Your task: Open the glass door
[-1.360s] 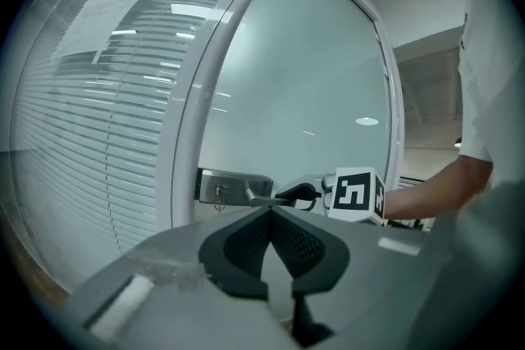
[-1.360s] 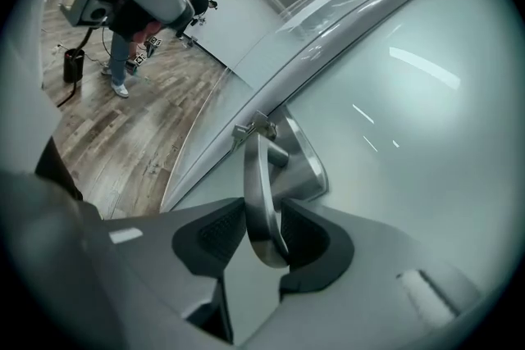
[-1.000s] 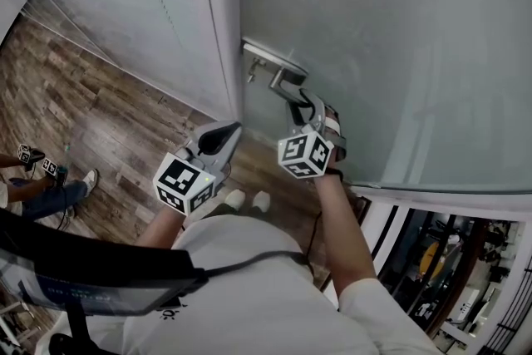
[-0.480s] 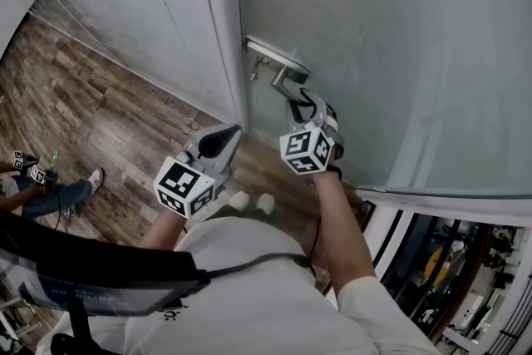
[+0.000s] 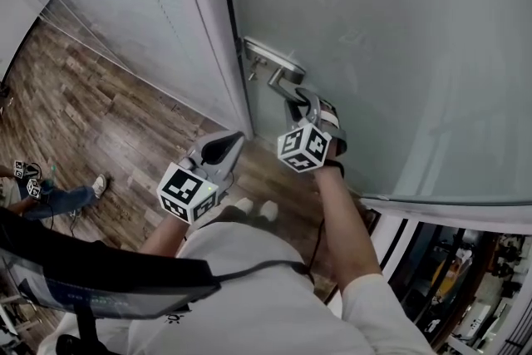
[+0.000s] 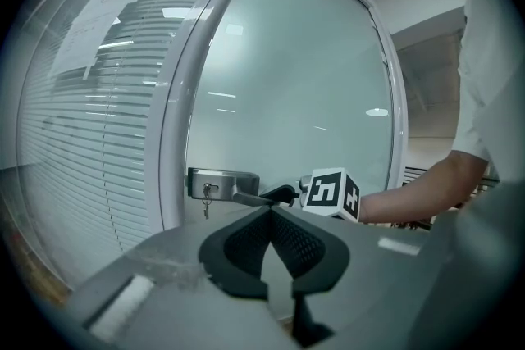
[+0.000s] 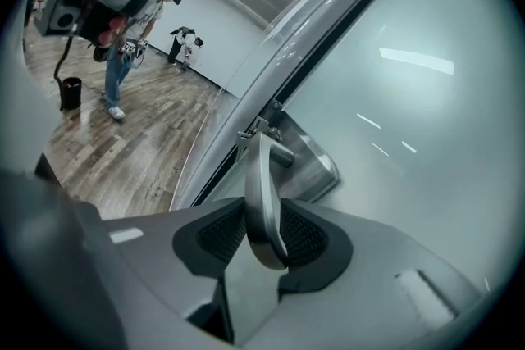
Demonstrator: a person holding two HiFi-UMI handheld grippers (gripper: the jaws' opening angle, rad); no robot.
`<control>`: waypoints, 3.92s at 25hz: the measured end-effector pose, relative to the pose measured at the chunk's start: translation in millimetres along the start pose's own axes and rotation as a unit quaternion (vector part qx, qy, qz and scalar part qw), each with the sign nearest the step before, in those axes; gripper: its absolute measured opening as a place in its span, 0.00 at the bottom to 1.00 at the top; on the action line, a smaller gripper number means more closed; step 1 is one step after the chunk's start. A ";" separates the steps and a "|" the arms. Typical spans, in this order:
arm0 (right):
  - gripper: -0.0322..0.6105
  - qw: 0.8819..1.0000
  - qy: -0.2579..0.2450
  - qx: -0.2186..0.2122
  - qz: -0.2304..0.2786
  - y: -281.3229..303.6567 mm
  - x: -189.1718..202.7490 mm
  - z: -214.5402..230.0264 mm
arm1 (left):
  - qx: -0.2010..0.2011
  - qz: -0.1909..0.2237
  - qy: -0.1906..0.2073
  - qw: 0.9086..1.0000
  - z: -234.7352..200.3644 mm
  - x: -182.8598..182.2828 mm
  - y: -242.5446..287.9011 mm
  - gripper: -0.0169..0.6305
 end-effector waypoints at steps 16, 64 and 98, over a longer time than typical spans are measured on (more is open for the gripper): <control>0.23 0.996 -0.074 0.024 -0.033 20.0 8.0 29.5 | 0.026 0.001 0.038 0.999 -10.9 8.6 25.7 0.03; 0.15 0.989 -0.059 0.081 -0.107 139.6 65.4 220.8 | 0.144 0.004 0.093 0.985 -59.3 -62.9 277.1 0.03; 0.16 0.970 0.026 0.185 -0.156 203.7 144.4 412.5 | 0.162 0.051 0.106 0.980 -113.1 -139.2 545.7 0.03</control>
Point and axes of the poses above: the fingertips, and each gripper's own axes: y forward along the fingers, z to its right, x out of its underside, the point moved 4 cm from there along -y, backward along the fingers, and after that the axes turned 11 degrees about y, right-handed, at the moved point
